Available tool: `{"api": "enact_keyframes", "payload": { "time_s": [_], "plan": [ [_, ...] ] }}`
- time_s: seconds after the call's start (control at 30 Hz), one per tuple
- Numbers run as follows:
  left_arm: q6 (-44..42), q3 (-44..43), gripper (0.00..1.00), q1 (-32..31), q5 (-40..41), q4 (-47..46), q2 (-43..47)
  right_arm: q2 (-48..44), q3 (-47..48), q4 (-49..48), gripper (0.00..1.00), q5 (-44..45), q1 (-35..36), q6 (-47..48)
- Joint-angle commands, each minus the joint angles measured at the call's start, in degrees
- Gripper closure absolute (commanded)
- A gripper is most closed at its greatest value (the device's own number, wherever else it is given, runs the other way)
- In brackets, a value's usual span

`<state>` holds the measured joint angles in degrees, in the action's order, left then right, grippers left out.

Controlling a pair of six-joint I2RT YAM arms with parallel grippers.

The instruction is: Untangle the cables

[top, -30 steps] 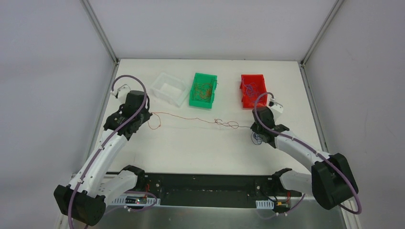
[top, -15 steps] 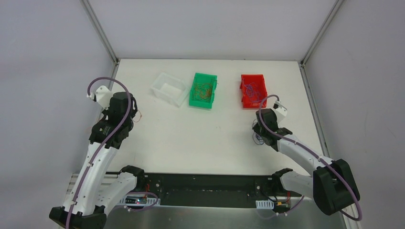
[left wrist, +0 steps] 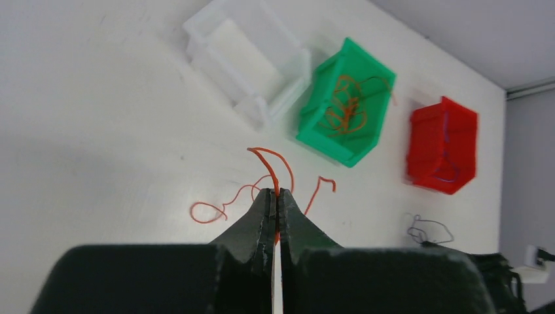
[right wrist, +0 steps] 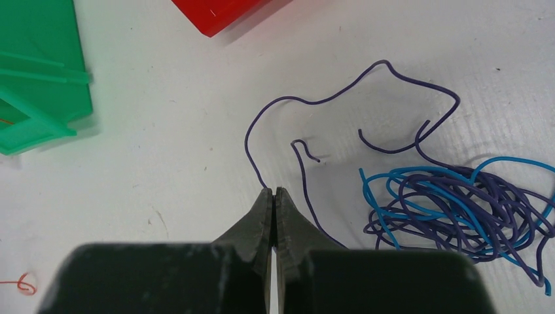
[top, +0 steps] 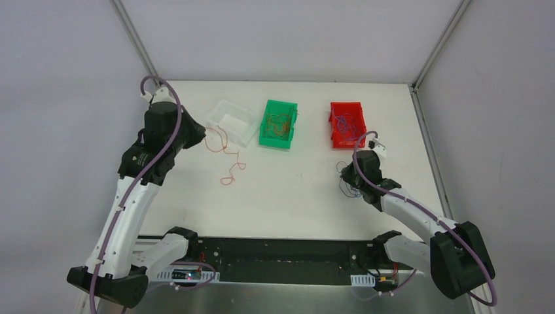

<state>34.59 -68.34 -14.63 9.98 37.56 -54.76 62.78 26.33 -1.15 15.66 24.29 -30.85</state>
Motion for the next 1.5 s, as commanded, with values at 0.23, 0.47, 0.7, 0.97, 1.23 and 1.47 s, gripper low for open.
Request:
{"api": "enact_keyframes", "payload": {
  "time_s": [0.23, 0.47, 0.7, 0.97, 1.23, 1.47],
  "plan": [
    [1.28, -23.71, 1.00, -0.16, -17.65, -5.56, -13.29, -1.76, -0.56, -3.62, 1.00, -1.77, 0.09, 0.94],
    [4.76, -41.01, 1.00, -0.21, -25.99, -8.64, -27.66, -2.77, -0.74, -3.28, 1.00, -1.02, 0.09, 1.12],
    [10.59, -53.76, 1.00, -0.13, -30.56, -9.89, -37.86, -3.01, -0.66, -3.15, 1.00, -0.83, 0.07, 1.14],
    [14.66, -65.41, 1.00, -0.13, -32.09, -11.19, -48.31, -3.20, -0.62, -2.98, 1.00, -1.01, 0.12, 1.06],
    [13.61, -52.44, 1.00, -0.20, -31.15, -13.86, -50.71, -4.07, -1.01, -2.80, 1.00, -0.68, 0.14, 0.99],
    [13.60, -39.93, 1.00, -0.60, -33.49, -16.53, -52.93, -3.78, -0.74, -2.80, 1.00, -0.64, 0.06, 0.95]
  ]
}}
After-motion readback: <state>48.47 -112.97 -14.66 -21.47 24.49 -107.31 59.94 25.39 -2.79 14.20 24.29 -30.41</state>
